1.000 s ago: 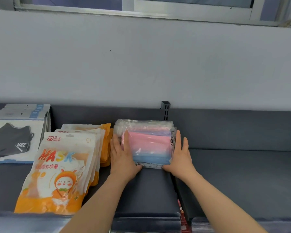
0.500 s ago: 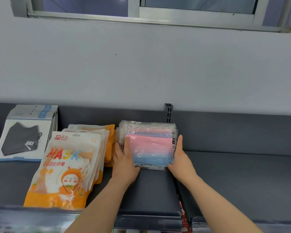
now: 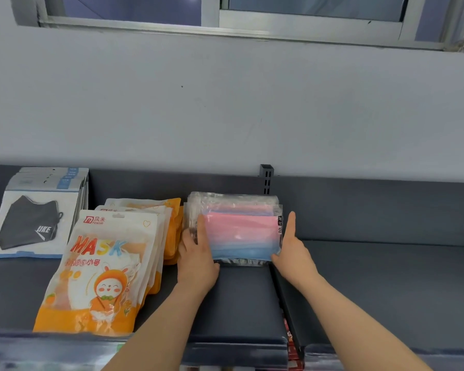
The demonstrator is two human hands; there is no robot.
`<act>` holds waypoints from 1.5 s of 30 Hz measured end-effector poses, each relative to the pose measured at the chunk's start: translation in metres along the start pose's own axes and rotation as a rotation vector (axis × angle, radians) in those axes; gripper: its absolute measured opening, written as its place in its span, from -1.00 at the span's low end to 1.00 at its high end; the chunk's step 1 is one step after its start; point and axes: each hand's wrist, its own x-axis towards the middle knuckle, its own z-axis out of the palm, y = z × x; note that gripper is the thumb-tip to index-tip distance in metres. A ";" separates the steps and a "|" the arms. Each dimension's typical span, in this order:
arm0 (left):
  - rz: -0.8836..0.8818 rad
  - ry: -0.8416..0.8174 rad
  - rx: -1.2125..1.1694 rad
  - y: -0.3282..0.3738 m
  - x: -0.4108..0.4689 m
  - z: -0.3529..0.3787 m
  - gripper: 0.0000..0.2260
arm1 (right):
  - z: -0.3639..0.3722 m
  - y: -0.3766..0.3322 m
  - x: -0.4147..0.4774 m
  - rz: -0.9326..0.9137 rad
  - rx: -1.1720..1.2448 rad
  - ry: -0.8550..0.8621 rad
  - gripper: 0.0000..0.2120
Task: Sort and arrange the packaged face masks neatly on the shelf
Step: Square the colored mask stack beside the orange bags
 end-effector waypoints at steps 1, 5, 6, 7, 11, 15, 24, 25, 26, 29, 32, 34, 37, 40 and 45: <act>-0.002 -0.006 0.004 -0.001 0.000 0.000 0.03 | 0.001 0.001 -0.004 -0.005 0.025 -0.011 0.03; 0.020 -0.007 0.032 -0.003 -0.003 -0.003 0.02 | 0.001 0.003 -0.013 -0.015 0.078 -0.008 0.05; 0.024 -0.003 0.038 -0.003 -0.003 -0.004 0.01 | 0.000 0.002 -0.014 -0.021 0.087 -0.001 0.04; 0.026 0.004 0.039 -0.003 -0.003 -0.005 0.00 | -0.001 0.001 -0.016 -0.034 0.093 0.007 0.02; 0.040 0.009 0.048 -0.002 -0.005 -0.009 -0.05 | -0.006 -0.004 -0.023 -0.105 0.088 0.029 -0.08; 0.048 0.001 0.044 -0.002 -0.009 -0.012 -0.05 | -0.008 -0.004 -0.027 -0.121 0.002 0.018 -0.04; 0.025 -0.025 0.016 0.001 -0.018 -0.015 -0.06 | -0.012 0.002 -0.028 -0.088 0.000 0.017 0.05; 0.017 -0.025 0.008 0.001 -0.020 -0.015 -0.07 | -0.012 0.002 -0.029 -0.085 0.001 0.016 0.07; 0.007 -0.026 0.005 0.001 -0.023 -0.015 -0.07 | -0.011 0.001 -0.031 -0.083 0.002 0.012 0.08; -0.023 -0.026 -0.037 0.001 -0.032 -0.015 -0.12 | -0.006 0.000 -0.035 -0.074 0.047 0.006 0.08; -0.066 -0.061 -0.103 -0.001 -0.036 -0.018 -0.21 | 0.001 -0.001 -0.037 -0.004 0.139 -0.023 0.08; -0.107 -0.083 -0.141 -0.003 -0.036 -0.022 -0.25 | 0.004 -0.001 -0.038 0.049 0.195 -0.044 0.06; -0.123 -0.082 -0.170 -0.006 -0.032 -0.027 -0.24 | 0.005 0.000 -0.037 0.091 0.227 -0.050 0.00; -0.121 -0.071 -0.256 -0.007 -0.028 -0.028 -0.17 | 0.005 0.002 -0.035 0.136 0.284 -0.066 0.00; -0.100 -0.085 -0.299 -0.007 -0.016 -0.022 -0.08 | 0.006 -0.001 -0.031 0.143 0.362 -0.082 0.08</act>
